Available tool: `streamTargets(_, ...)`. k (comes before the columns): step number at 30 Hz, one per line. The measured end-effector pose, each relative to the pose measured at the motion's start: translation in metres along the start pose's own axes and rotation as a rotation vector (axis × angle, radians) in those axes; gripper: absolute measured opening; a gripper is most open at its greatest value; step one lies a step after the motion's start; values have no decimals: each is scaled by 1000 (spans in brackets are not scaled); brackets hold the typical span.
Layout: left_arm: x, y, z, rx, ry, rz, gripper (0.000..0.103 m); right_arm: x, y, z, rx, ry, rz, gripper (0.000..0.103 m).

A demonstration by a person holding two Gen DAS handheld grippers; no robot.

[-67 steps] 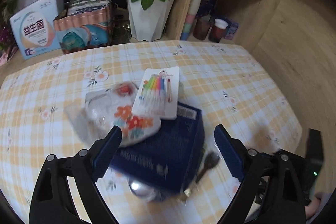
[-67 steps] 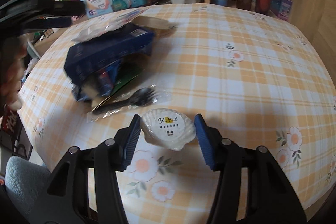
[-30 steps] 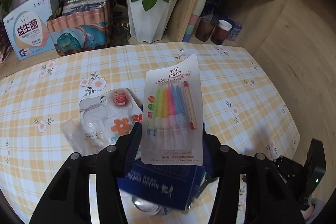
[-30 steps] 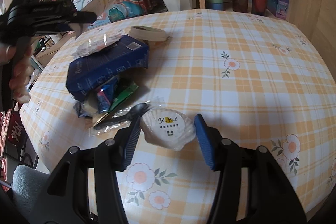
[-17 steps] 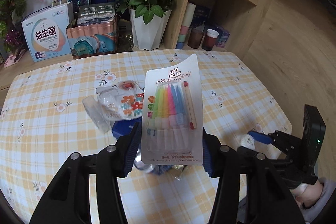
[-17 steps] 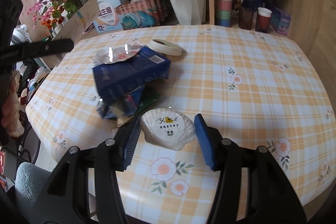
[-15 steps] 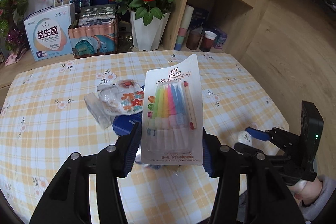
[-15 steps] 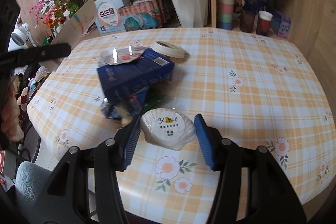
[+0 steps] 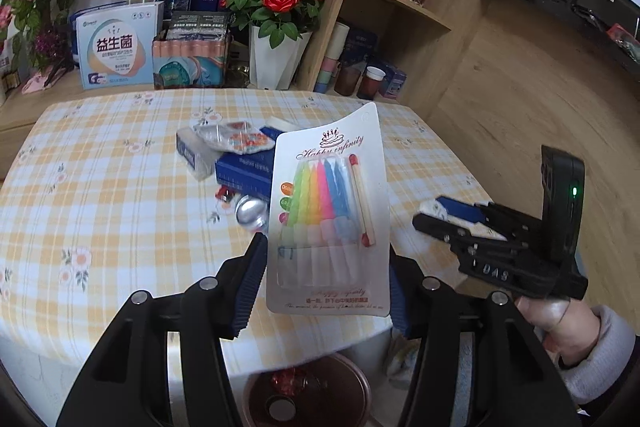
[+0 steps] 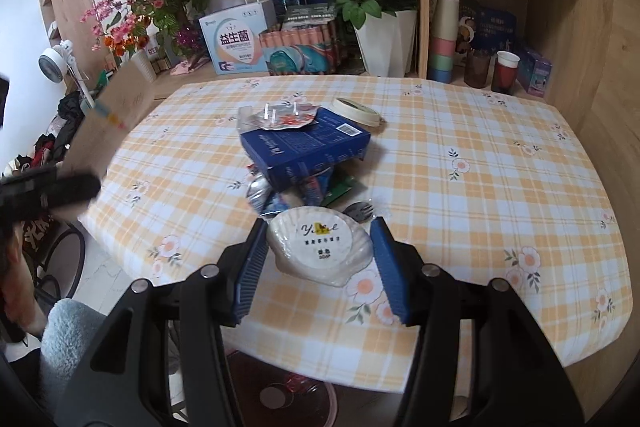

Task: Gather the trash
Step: 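Carry the candle card over the pink bin and open the left gripper while the right holds the packet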

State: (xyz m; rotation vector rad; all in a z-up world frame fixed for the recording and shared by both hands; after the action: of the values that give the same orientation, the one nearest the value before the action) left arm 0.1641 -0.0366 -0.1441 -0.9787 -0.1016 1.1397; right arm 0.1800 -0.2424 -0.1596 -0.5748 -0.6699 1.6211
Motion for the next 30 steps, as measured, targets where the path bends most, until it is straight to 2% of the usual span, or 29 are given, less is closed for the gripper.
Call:
streamTargets(7,-12,60,19,58,35,28,56,18,16,34,-34,-9,9,54)
streamTargets(13,-30,102,17,139,55,-17,58,26,28,55,-45,-9,20,54)
streamTargets(18,-33,120,11,165,55,-22,60,29,35,64,-45,-1,28,54)
streamTargets(20,-32,124,8,175,55,-21,65,28,38,67,-46,-2,23,54)
streamTargets(21,-33,126,7,177,57,-19,73,28,38,68,-46,-3,21,54)
streamTargets(22,-32,126,8,169,56,-16,81,28,40,69,-45,-5,20,54)
streamTargets(30,-9,107,40,29,-32,43,96,37,48,74,-37,-17,37,54)
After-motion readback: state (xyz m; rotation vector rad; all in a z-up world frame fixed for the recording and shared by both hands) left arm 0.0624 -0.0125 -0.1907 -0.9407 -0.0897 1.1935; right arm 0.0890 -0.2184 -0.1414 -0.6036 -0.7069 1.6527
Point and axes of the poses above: each gripper's, at about its wrist camera, not at the fingertips, and z roughly against the way its jaws point, x to its left, y to its underside, the point moved 3 cm from there along -z, roughly the way its jaws point, and after that the axes turned 10 degrees about y, right-handed, at the moved point
